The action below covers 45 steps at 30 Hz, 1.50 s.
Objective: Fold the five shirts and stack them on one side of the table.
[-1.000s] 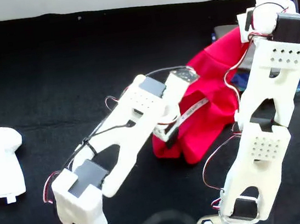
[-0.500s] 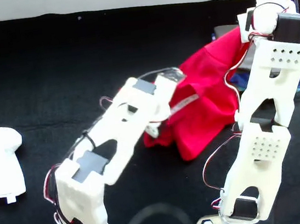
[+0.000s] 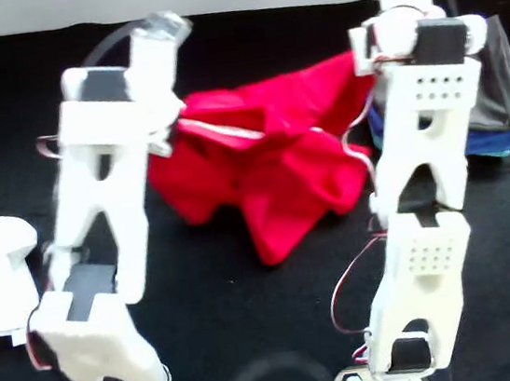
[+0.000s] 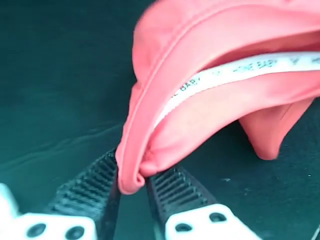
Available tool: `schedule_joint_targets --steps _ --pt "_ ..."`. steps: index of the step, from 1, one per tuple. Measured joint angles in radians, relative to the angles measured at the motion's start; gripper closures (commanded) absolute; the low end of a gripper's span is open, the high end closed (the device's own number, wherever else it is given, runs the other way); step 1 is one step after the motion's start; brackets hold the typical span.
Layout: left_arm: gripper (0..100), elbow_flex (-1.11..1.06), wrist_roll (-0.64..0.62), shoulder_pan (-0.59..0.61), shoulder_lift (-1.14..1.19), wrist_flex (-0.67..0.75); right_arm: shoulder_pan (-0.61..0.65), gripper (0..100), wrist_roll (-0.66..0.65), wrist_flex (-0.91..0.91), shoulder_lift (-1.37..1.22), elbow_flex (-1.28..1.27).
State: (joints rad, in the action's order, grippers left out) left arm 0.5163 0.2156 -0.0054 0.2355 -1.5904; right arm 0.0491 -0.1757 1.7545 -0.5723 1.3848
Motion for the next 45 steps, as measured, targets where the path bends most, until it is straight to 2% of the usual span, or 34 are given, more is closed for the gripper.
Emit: schedule_joint_targets --steps 6,13,21,29,38,45 --pt "99 0.187 0.026 0.081 -0.114 -0.106 0.055 99.3 0.000 0.000 0.143 0.000" --pt "99 0.364 0.026 0.087 -0.281 -0.118 0.055 99.3 0.000 0.000 0.321 0.002" --pt "99 0.486 0.026 -0.008 -0.407 -0.118 0.020 99.3 0.000 0.000 0.394 0.002" --pt "99 0.367 0.026 -0.129 -0.374 -0.118 -0.017 99.3 0.000 0.000 0.341 -0.129" --pt "99 0.103 0.026 -0.315 -0.133 -0.114 -0.018 99.3 0.002 0.000 0.140 -0.367" --pt "99 0.046 -0.025 -0.423 0.021 -0.063 -0.038 99.3 0.002 0.000 0.135 -0.387"
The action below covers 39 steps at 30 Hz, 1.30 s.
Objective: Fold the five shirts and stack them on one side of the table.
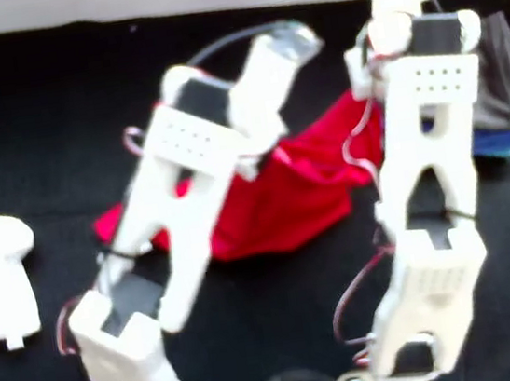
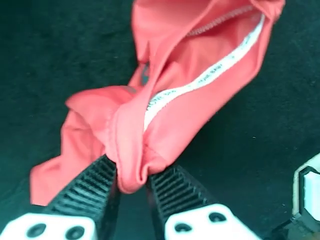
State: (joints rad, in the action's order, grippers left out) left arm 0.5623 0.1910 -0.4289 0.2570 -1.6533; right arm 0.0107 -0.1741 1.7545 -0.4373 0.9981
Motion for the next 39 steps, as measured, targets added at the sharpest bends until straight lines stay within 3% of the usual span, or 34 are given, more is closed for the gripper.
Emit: schedule_joint_targets --steps 6,13,22,27,30,39 --pt "99 -0.005 -0.009 -0.083 0.017 0.018 -0.132 98.3 0.000 0.000 0.077 -0.015" --pt "99 -0.005 -0.009 -0.114 0.017 0.041 -0.204 74.7 0.000 0.000 0.130 -0.262" --pt "99 -0.005 -0.014 -0.121 0.017 0.041 -0.204 76.1 -0.008 0.000 0.321 -0.356" --pt "85 -0.005 -0.015 -0.186 0.017 0.041 -0.238 76.1 -0.008 0.000 0.580 -0.413" --pt "78 -0.005 -0.015 -0.236 0.017 0.041 -0.275 76.1 -0.008 0.000 0.729 -0.525" --pt "78 0.123 -0.015 -0.209 0.018 -0.054 -0.319 76.1 -0.011 -0.087 1.030 -1.033"
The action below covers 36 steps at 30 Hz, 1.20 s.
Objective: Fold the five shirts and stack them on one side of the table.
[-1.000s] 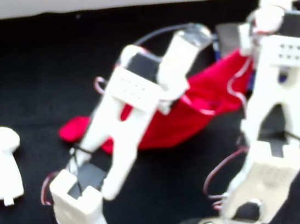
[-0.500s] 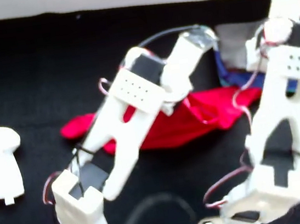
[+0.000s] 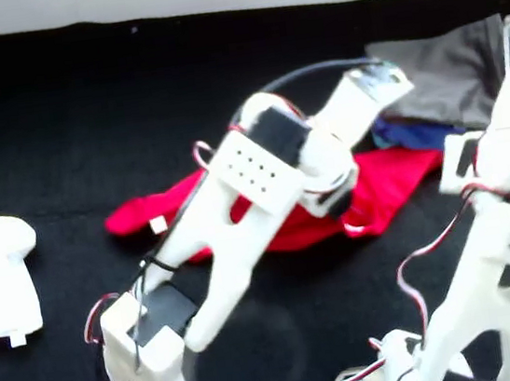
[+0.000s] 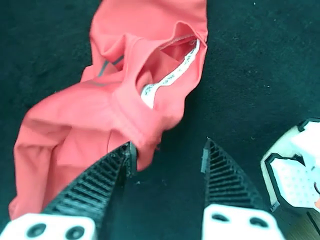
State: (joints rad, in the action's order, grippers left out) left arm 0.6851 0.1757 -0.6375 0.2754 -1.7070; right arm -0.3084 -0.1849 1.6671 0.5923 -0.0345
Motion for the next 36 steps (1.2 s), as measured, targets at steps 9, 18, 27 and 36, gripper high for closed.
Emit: schedule_joint_targets --steps 9,18,27,36 --pt "78 0.080 0.000 0.212 -0.146 -0.057 0.051 76.1 0.000 -0.210 0.149 -0.394" --pt "78 -0.195 0.000 0.611 -0.261 -0.057 0.459 76.1 0.000 -0.302 0.147 -0.470" --pt "78 -0.489 0.000 0.891 -0.187 0.041 0.816 76.1 0.077 -0.417 -0.167 -0.396" --pt "78 -0.671 -0.002 0.922 -0.032 0.290 0.925 76.1 0.084 -0.405 -0.430 -0.195"
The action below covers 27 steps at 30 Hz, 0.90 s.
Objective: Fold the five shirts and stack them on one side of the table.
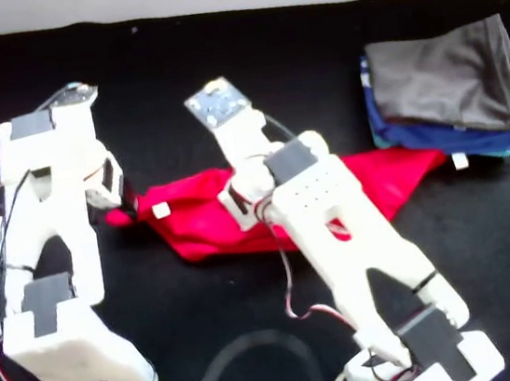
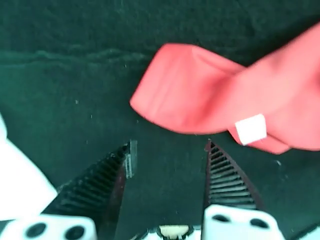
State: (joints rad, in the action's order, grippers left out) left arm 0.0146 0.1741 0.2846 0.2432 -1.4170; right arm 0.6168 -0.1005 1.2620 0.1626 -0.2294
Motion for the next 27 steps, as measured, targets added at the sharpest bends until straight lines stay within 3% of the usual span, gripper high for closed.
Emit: schedule_joint_targets --steps 11,21,23,27 --pt "78 -0.005 -0.002 0.081 0.213 0.238 0.000 76.1 0.000 0.005 -0.011 0.003" --pt "78 0.002 0.002 0.011 0.245 0.253 0.000 76.1 0.000 0.005 -0.011 0.003" --pt "82 0.018 0.002 -0.015 0.253 0.253 0.000 76.1 0.000 0.005 -0.011 0.003" --pt "100 0.044 0.002 -0.071 0.258 0.253 0.000 76.1 0.000 0.005 -0.011 0.003"
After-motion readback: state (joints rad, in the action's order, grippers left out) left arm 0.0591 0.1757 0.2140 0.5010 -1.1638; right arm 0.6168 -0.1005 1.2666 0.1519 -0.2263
